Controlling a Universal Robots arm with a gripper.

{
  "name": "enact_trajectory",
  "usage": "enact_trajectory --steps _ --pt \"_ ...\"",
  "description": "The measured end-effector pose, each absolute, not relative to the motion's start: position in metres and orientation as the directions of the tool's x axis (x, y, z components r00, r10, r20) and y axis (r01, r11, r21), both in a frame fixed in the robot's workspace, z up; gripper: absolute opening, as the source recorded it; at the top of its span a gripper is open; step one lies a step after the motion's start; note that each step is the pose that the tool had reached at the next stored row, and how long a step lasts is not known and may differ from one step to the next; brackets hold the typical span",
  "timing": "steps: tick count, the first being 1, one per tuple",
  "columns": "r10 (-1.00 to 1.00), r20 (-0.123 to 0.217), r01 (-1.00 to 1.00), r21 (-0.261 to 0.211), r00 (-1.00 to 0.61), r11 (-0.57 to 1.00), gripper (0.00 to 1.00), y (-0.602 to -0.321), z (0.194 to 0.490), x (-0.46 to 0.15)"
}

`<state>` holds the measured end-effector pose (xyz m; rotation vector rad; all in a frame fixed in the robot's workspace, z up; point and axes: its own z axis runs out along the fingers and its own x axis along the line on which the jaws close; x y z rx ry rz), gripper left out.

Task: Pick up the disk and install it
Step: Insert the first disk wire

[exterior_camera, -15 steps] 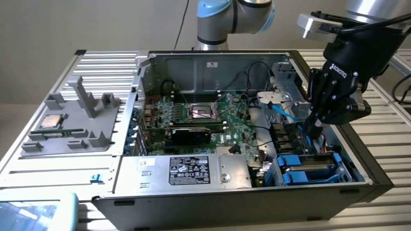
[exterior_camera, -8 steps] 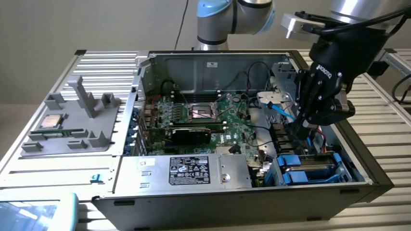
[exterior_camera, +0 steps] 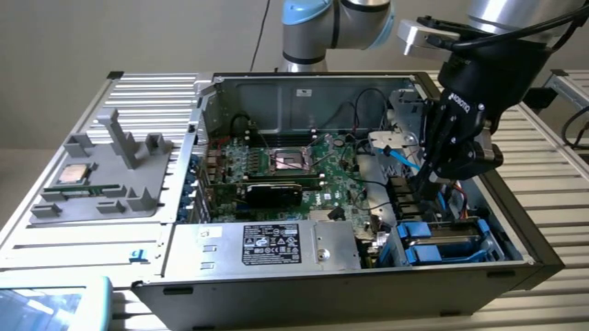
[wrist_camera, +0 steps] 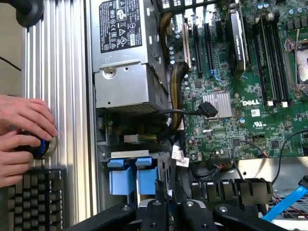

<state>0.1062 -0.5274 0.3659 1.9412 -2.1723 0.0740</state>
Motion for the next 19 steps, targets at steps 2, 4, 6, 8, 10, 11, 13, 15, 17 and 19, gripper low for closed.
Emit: enact_trajectory --steps 2,4,6,8,10,11,13,15,17,19 --pt "-0.975 0.2 -0.986 0.113 -0.098 0.123 0.16 -0.528 0.366 0.108" --pt "-0.975 0.198 -0.986 0.113 -0.098 0.122 0.16 -0.528 0.366 0.11" --pt "-0.977 0.191 -0.986 0.114 -0.098 0.121 0.16 -0.528 0.366 0.112" --pt "-0.979 0.181 -0.986 0.115 -0.098 0.12 0.16 -0.528 0.366 0.116" --pt "-0.981 0.166 -0.986 0.117 -0.098 0.119 0.16 -0.529 0.366 0.119" --pt "-0.983 0.158 -0.986 0.118 -0.098 0.118 0.16 -0.53 0.366 0.12" --pt "-0.985 0.143 -0.986 0.12 -0.098 0.116 0.16 -0.532 0.366 0.122" --pt "-0.986 0.132 -0.986 0.121 -0.098 0.114 0.16 -0.535 0.366 0.123" --pt "-0.987 0.126 -0.986 0.122 -0.098 0.114 0.16 -0.539 0.366 0.124" --pt "-0.987 0.124 -0.986 0.122 -0.098 0.113 0.16 -0.544 0.366 0.125"
